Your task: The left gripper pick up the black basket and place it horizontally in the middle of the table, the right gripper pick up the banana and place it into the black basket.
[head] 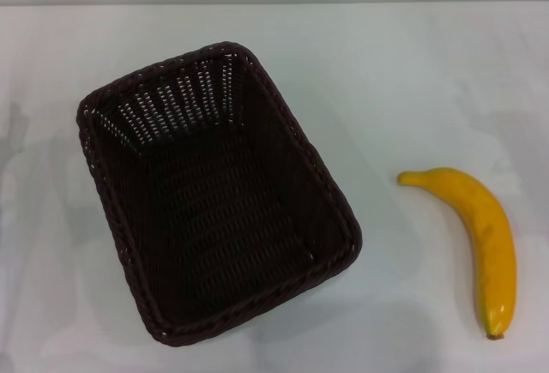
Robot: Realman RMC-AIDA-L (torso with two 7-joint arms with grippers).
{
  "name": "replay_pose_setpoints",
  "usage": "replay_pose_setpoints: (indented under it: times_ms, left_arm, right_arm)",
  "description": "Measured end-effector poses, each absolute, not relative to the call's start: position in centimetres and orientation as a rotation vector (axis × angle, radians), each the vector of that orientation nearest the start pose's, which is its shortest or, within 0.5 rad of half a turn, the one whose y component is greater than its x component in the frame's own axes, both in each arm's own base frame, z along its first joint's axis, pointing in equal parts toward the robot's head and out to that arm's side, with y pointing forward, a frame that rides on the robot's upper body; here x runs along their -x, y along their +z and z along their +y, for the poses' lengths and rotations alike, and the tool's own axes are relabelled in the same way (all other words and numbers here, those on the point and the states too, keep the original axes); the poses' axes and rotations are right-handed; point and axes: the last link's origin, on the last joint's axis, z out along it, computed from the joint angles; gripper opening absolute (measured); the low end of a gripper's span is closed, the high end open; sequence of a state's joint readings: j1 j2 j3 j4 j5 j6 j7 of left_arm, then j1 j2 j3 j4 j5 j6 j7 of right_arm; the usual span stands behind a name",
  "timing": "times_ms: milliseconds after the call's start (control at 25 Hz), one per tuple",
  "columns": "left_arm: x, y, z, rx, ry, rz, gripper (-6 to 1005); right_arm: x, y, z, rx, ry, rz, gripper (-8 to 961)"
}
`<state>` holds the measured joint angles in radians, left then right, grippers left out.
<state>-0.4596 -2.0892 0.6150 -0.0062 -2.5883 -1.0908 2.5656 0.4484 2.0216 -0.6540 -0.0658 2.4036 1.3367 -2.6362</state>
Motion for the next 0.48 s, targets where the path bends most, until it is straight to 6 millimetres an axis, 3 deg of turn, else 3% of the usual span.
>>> replay_pose_setpoints:
  times_ms: [480]
  left_arm:
    - [38.25, 2.10, 32.10, 1.204, -0.877, -0.981, 861]
  right_arm:
    - [-35.22, 5.96, 32.88, 1.449, 0.908, 0.566, 843]
